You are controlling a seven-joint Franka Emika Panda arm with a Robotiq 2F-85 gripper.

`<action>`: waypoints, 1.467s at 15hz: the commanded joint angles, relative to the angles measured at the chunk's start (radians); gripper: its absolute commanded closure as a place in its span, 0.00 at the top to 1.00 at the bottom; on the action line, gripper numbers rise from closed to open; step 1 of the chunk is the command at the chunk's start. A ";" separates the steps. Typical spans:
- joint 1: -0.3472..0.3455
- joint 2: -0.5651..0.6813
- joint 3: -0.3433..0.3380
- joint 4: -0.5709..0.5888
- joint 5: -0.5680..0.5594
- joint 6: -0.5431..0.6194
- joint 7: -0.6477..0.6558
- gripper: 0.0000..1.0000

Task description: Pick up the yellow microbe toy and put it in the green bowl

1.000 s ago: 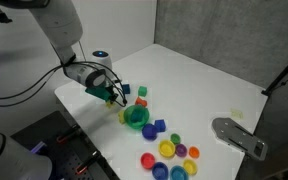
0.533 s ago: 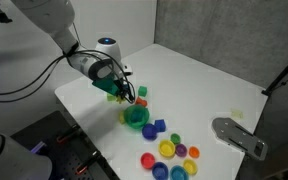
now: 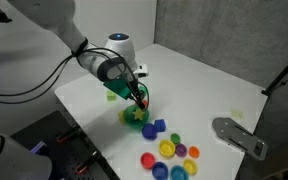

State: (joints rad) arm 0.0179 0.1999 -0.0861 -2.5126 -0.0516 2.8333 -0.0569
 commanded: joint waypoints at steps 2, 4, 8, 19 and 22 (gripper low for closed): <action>-0.016 -0.069 0.004 -0.013 -0.011 -0.073 0.031 1.00; -0.016 -0.104 0.014 -0.017 0.001 -0.128 0.027 1.00; -0.013 -0.202 0.029 -0.014 0.008 -0.304 0.062 1.00; -0.025 -0.489 0.047 0.197 0.027 -0.966 0.117 1.00; -0.027 -0.539 0.051 0.273 0.026 -1.071 0.123 1.00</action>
State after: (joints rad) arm 0.0084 -0.2982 -0.0541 -2.3087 -0.0299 1.8575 0.0390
